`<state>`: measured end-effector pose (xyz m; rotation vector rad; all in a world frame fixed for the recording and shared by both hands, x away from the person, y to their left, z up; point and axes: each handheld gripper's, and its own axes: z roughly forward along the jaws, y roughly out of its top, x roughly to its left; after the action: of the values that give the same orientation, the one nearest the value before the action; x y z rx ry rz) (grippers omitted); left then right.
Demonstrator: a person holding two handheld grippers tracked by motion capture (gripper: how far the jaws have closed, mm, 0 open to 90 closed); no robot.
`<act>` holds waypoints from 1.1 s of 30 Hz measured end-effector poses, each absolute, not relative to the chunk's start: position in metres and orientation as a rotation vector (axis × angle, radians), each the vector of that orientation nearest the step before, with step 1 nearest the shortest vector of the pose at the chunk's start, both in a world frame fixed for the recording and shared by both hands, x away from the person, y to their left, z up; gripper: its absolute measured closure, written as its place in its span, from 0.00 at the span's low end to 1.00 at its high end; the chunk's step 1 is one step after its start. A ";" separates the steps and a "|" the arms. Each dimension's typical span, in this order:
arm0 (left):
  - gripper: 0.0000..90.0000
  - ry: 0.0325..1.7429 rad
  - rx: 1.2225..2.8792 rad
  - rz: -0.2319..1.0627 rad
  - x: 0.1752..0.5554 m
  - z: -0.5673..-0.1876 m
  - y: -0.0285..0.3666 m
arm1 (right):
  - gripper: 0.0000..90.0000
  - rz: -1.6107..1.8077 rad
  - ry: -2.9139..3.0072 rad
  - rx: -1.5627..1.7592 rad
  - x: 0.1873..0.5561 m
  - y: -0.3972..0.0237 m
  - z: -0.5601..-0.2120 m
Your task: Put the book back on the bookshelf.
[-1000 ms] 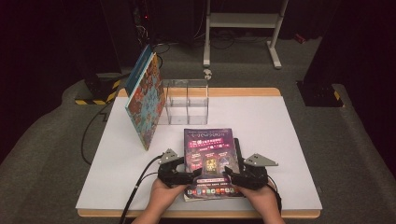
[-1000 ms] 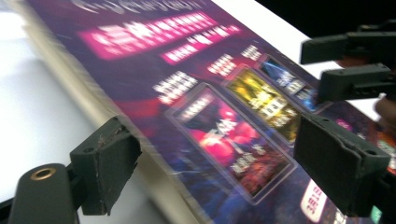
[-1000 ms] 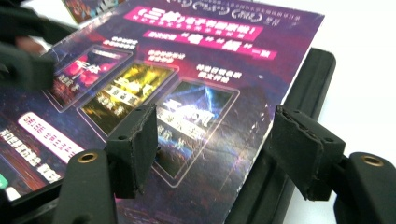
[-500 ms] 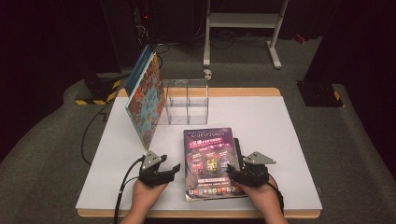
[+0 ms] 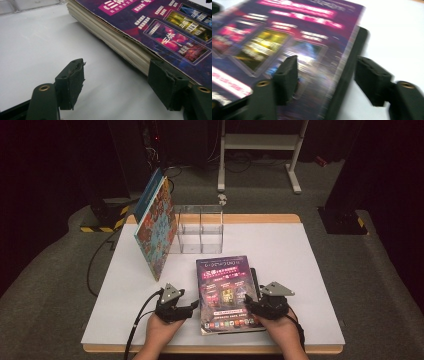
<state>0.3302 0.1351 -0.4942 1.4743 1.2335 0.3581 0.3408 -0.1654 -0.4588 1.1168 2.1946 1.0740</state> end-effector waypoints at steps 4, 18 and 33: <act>0.32 1.226 1.469 0.351 0.329 -0.493 0.137 | 0.29 1.034 2.229 1.044 0.342 -0.145 -0.460; 0.29 1.198 1.399 0.298 0.323 -0.484 0.138 | 0.29 1.050 2.143 1.183 0.346 -0.176 -0.465; 0.22 1.151 1.404 0.225 0.335 -0.478 0.093 | 0.31 1.130 2.141 1.243 0.327 -0.193 -0.468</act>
<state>0.3350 0.0934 -0.4775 1.4039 1.1508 0.2248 0.3271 -0.1930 -0.4677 1.2426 2.1410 1.1295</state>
